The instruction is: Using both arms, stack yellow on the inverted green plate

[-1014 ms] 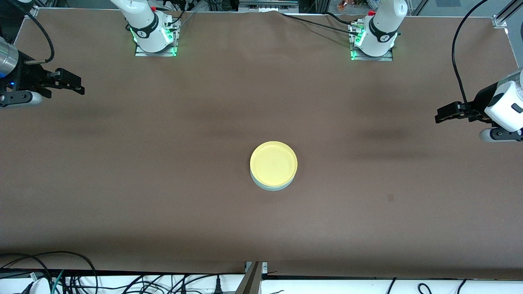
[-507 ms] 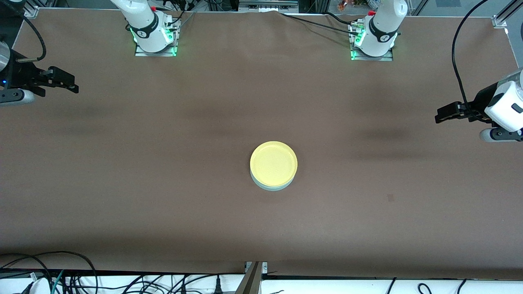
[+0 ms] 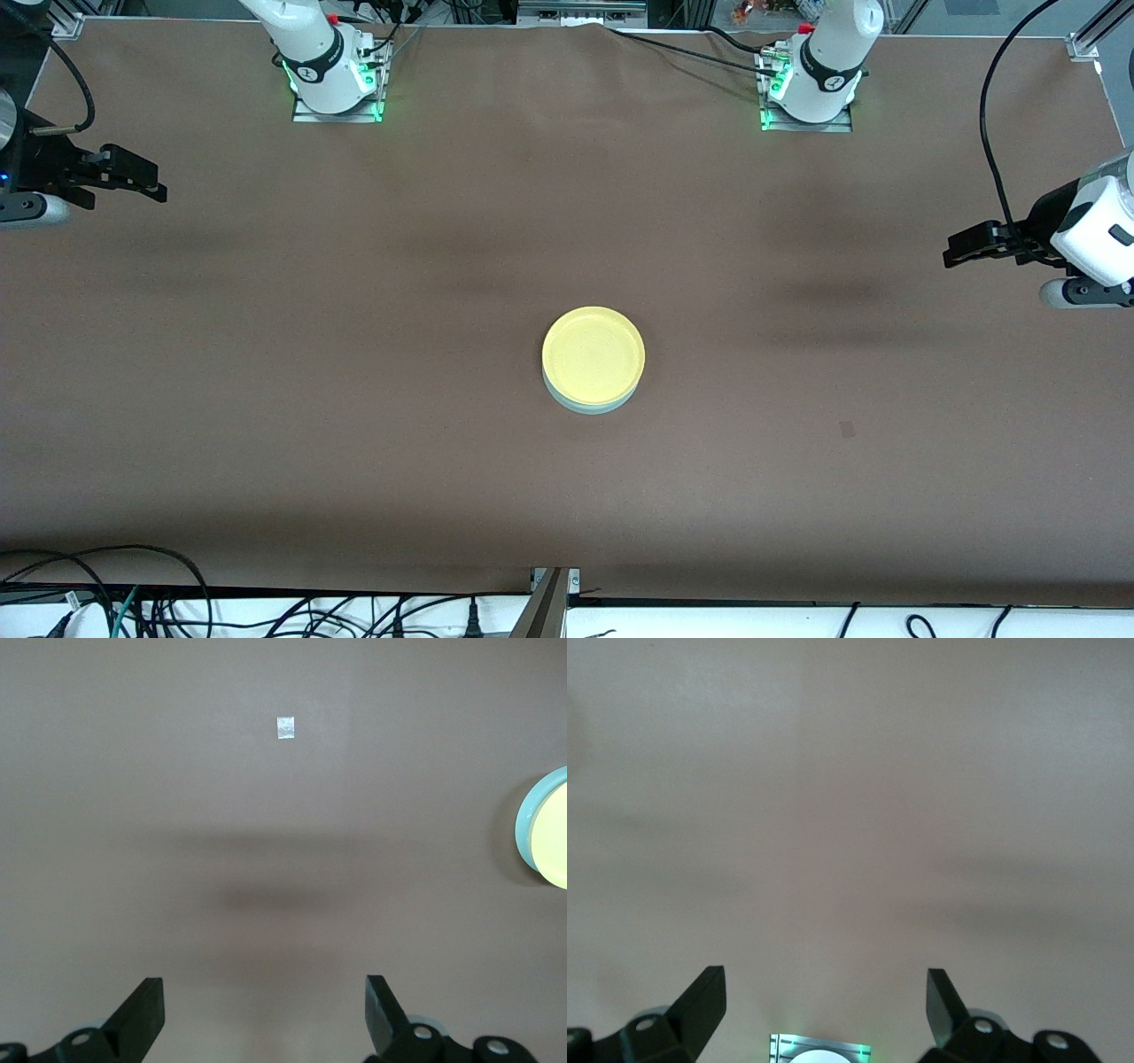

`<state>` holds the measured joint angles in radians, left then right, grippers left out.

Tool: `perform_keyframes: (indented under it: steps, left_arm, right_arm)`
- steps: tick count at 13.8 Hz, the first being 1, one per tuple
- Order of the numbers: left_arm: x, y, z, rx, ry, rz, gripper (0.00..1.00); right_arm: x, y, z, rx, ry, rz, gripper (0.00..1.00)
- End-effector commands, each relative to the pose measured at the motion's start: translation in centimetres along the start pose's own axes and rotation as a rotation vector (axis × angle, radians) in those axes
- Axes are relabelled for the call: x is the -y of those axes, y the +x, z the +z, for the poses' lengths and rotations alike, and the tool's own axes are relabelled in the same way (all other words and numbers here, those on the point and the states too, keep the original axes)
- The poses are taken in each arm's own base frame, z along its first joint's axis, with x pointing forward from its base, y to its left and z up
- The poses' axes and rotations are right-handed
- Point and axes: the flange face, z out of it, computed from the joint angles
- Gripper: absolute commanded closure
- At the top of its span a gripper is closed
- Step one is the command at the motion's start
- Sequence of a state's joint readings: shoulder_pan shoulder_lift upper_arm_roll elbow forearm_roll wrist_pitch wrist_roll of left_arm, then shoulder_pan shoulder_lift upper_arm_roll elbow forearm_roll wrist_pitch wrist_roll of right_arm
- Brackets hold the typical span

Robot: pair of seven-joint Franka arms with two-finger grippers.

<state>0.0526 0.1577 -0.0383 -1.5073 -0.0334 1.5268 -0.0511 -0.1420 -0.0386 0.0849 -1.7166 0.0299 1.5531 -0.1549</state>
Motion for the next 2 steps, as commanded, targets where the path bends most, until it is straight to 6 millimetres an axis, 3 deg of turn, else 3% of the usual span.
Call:
perform_keyframes:
  steps: [1, 2]
  left_arm:
    - [0.07, 0.46, -0.55, -0.004, -0.021, 0.017, 0.00]
    - [0.07, 0.46, -0.55, -0.004, -0.021, 0.017, 0.00]
  right_arm:
    - [-0.26, -0.68, -0.43, -0.002, -0.012, 0.008, 0.00]
    - [-0.29, -0.52, -0.45, -0.011, -0.013, 0.011, 0.00]
